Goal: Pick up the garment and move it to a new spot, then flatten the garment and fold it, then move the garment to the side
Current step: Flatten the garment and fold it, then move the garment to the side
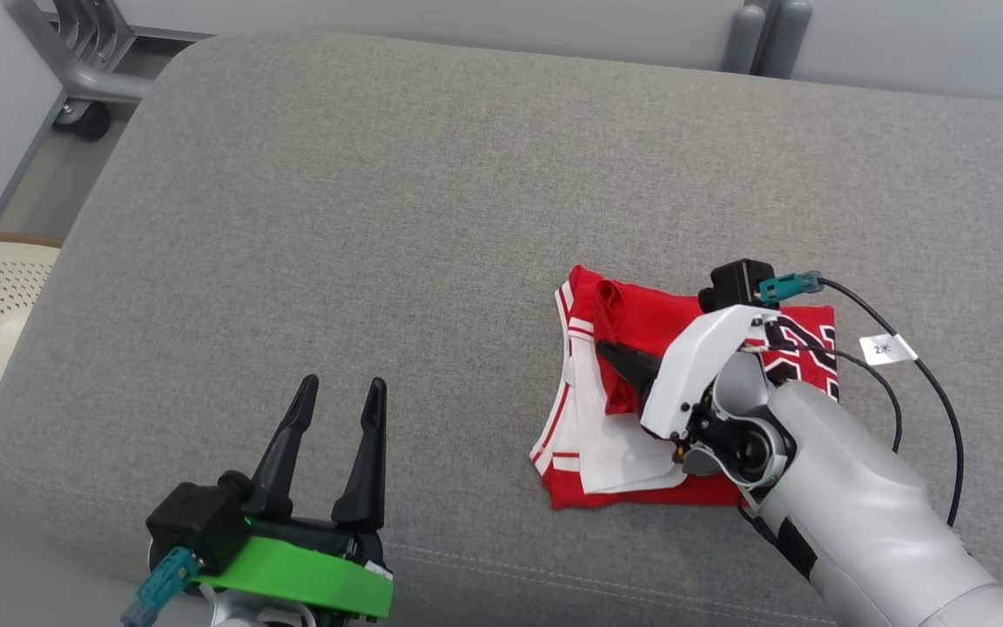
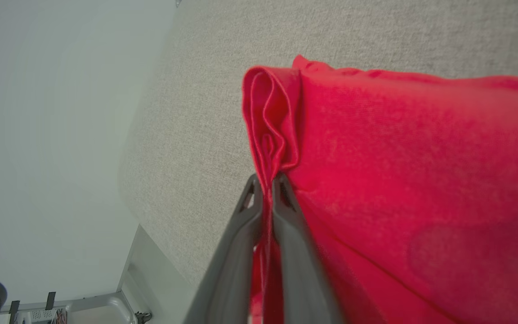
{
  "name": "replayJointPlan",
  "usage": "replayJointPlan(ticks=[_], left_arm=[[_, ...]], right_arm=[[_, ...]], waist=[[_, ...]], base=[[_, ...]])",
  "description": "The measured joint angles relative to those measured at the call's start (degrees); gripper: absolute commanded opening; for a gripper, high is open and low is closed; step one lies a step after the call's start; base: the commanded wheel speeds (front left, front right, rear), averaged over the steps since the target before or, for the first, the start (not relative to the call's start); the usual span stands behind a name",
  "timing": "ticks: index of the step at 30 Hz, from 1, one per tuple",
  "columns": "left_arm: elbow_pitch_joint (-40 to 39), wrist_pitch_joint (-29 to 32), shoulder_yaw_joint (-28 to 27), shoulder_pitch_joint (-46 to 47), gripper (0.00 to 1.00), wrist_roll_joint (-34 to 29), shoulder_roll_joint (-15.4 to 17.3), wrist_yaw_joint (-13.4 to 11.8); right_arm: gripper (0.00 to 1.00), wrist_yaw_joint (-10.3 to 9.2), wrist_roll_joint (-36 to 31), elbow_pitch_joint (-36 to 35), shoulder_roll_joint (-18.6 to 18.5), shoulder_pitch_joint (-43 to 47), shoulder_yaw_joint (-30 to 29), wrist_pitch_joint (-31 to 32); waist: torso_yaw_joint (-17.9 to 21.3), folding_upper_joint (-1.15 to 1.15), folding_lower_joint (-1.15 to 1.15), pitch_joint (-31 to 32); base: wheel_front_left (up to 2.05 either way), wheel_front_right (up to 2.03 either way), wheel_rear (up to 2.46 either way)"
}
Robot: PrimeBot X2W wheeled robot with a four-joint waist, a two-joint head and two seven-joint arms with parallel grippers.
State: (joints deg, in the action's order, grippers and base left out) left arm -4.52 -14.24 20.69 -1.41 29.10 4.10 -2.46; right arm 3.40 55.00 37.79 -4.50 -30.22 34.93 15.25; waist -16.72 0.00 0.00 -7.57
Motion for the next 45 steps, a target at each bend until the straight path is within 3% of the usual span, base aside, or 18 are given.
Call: replayJointPlan(ticks=[1,2,3,4,20,38,45], left_arm=[[0.04,0.0,-0.01,0.02,1.0,0.0,-0.01,0.0],[0.08,0.0,-0.02,0.05,1.0,0.0,-0.02,0.0],[0.12,0.0,-0.03,0.13,1.0,0.0,-0.03,0.0],[0.16,0.0,-0.16,0.23,1.0,0.0,-0.05,-0.01],[0.26,-0.01,-2.08,0.31,1.0,-0.01,-0.12,-0.08],[-1.58,-0.18,-2.07,0.2,1.0,-0.97,-0.09,-0.13],[-1.67,-0.18,-1.42,0.24,1.0,-1.29,-0.07,-0.09]], right_arm=[[0.33,0.0,-0.14,0.32,0.07,-0.16,0.22,0.0],[0.49,0.0,-0.14,0.64,0.14,-0.29,0.41,-0.01],[0.96,0.0,-0.14,0.89,0.24,-0.41,0.57,-0.01],[1.0,0.02,-0.15,1.11,0.34,-0.57,0.87,-0.02],[1.0,2.24,-4.87,-1.48,0.41,-8.24,4.05,-5.22],[1.0,3.13,-4.43,0.75,-11.77,-1.35,0.7,-9.79],[1.0,3.15,-3.91,1.92,-13.08,0.85,0.35,-11.28]], waist=[[0.0,0.0,0.0,0.01],[0.02,0.0,0.0,0.02],[0.05,0.0,0.0,0.04],[0.11,0.0,0.0,0.07],[3.76,0.0,0.0,1.42],[10.92,0.0,0.0,1.81],[11.35,0.0,0.0,0.02]], base=[[0.0,0.0,0.0],[0.0,0.0,0.0],[0.0,0.0,0.0],[0.0,0.0,0.0],[0.0,0.0,0.0],[0.0,0.0,0.0],[0.0,0.0,0.0]])
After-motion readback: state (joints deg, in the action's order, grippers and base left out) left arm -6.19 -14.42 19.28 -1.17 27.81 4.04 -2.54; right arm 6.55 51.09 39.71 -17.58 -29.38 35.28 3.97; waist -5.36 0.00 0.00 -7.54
